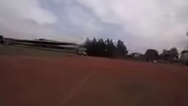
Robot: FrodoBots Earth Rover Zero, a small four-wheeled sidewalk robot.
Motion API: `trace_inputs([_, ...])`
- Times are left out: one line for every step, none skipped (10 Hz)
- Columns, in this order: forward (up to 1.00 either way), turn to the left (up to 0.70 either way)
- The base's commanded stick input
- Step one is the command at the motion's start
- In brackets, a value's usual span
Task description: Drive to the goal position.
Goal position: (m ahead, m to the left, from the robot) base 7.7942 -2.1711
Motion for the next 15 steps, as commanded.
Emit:
trace_inputs([0.70, 0.00])
trace_inputs([0.70, 0.00])
trace_inputs([0.70, 0.00])
trace_inputs([0.70, 0.00])
trace_inputs([0.70, -0.10])
trace_inputs([0.70, -0.31])
trace_inputs([0.70, -0.35])
trace_inputs([0.70, -0.35])
trace_inputs([0.70, -0.35])
trace_inputs([0.70, -0.15])
trace_inputs([0.70, -0.02])
trace_inputs([0.70, 0.00])
trace_inputs([0.70, 0.00])
trace_inputs([0.70, 0.00])
trace_inputs([0.70, 0.00])
